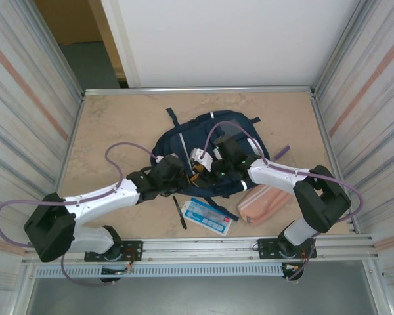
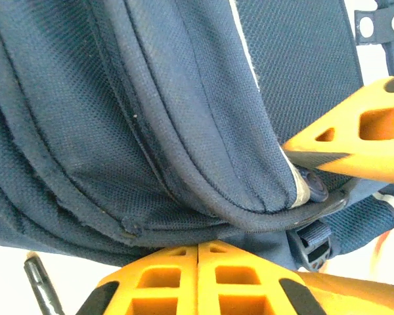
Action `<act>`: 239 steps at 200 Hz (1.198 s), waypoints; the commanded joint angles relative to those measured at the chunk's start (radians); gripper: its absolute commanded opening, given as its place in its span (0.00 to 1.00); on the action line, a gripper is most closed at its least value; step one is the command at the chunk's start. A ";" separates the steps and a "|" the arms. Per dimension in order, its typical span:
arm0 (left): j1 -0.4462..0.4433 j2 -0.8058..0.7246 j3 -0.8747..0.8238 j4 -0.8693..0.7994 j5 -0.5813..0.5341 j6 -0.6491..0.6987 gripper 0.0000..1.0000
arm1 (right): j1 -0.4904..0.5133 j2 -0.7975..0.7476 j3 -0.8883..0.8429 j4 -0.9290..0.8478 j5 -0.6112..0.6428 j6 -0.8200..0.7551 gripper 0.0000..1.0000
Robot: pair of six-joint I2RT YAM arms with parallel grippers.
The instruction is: Pack the student bag
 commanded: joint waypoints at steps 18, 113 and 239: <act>0.055 -0.028 -0.006 0.008 0.003 0.048 0.00 | 0.058 -0.076 0.006 -0.141 0.215 -0.240 0.56; 0.108 -0.141 -0.061 0.000 0.121 0.070 0.01 | 0.212 0.014 -0.012 0.011 0.637 -0.440 0.57; 0.141 -0.242 -0.103 0.041 0.142 0.006 0.40 | 0.093 -0.077 0.075 0.047 0.402 -0.225 0.05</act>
